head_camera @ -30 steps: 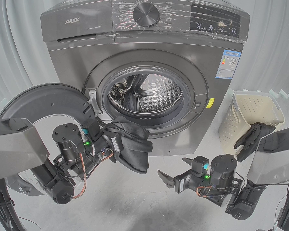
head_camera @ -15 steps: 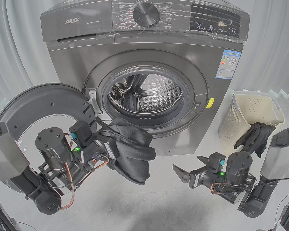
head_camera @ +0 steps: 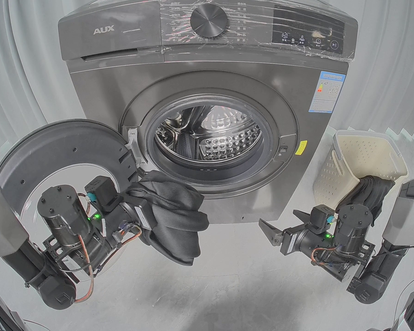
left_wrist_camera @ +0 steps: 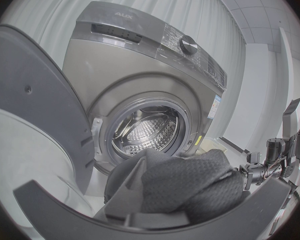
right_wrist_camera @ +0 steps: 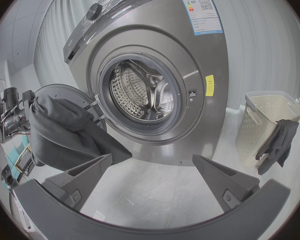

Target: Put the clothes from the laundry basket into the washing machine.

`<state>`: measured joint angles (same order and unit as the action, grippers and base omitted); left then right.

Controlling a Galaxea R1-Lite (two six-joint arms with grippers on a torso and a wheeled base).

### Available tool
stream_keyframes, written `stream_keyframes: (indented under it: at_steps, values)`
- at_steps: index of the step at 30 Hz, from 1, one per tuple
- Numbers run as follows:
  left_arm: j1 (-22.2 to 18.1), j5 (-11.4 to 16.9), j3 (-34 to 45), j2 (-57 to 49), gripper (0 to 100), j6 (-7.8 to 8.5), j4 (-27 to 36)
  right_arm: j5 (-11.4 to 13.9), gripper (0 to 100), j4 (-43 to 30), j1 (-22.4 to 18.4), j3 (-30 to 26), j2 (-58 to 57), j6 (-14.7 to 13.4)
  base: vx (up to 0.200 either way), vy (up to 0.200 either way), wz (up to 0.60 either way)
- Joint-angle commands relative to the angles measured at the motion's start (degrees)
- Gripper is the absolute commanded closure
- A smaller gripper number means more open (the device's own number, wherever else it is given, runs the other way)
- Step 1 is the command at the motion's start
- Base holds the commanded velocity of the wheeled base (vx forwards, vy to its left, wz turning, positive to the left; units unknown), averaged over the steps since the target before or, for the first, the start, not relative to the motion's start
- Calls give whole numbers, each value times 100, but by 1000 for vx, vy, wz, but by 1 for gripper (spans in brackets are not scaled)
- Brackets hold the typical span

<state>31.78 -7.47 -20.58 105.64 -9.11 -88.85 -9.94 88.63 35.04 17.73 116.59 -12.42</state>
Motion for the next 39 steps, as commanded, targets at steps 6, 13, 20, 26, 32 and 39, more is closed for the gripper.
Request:
stream_keyframes:
  at_steps: [6,13,20,26,32,39]
  values:
    - [-357,185,282,-457,100,287,-1,-26,0,6,-32,-6,-110,-23,0,0,0]
    - [-330,141,423,-369,100,708,-1,-26,0,6,-6,-15,-101,-85,0,0,0]
    - [-278,150,361,-105,100,744,-10,-35,0,6,38,-41,-101,-85,143,0,0]
    - [-163,132,414,62,100,752,-10,-35,0,6,82,-41,-75,-94,133,0,0]
    - [21,141,441,70,100,752,-10,-44,0,6,91,-41,-84,-94,67,0,0]
    - [241,-96,405,229,100,752,-10,-44,0,6,126,-59,-93,-94,200,0,0]
